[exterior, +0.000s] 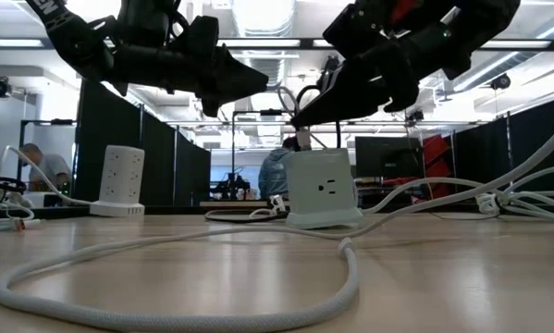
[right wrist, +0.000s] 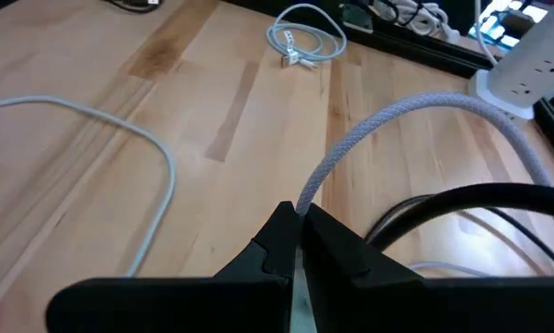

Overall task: Insert USB
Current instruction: Insert the purple charger cable into the green charger adapter

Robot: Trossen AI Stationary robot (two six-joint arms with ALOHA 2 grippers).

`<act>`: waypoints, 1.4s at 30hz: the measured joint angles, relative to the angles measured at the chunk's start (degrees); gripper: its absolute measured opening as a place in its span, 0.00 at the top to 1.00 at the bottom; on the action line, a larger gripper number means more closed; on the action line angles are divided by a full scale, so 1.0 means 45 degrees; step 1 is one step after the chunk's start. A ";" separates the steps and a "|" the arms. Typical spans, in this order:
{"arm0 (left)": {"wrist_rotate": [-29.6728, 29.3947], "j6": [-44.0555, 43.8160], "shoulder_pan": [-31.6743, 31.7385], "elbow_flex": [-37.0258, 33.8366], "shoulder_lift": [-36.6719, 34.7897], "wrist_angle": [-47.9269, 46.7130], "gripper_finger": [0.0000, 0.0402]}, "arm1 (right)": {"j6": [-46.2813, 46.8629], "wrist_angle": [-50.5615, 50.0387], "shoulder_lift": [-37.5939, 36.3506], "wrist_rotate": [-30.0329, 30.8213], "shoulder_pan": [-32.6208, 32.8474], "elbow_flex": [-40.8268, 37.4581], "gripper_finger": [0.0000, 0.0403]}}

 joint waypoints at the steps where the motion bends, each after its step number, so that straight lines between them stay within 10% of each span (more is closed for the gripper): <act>1: 0.0000 -0.0030 0.0000 0.0000 0.0000 -0.0012 0.74 | -0.0011 0.0056 0.0023 -0.0002 0.0005 -0.0002 1.00; 42: -0.0033 -0.0238 0.0000 0.0000 0.0000 -0.0017 0.74 | 0.0713 -0.0029 -0.0266 -0.0489 -0.0037 -0.0236 1.00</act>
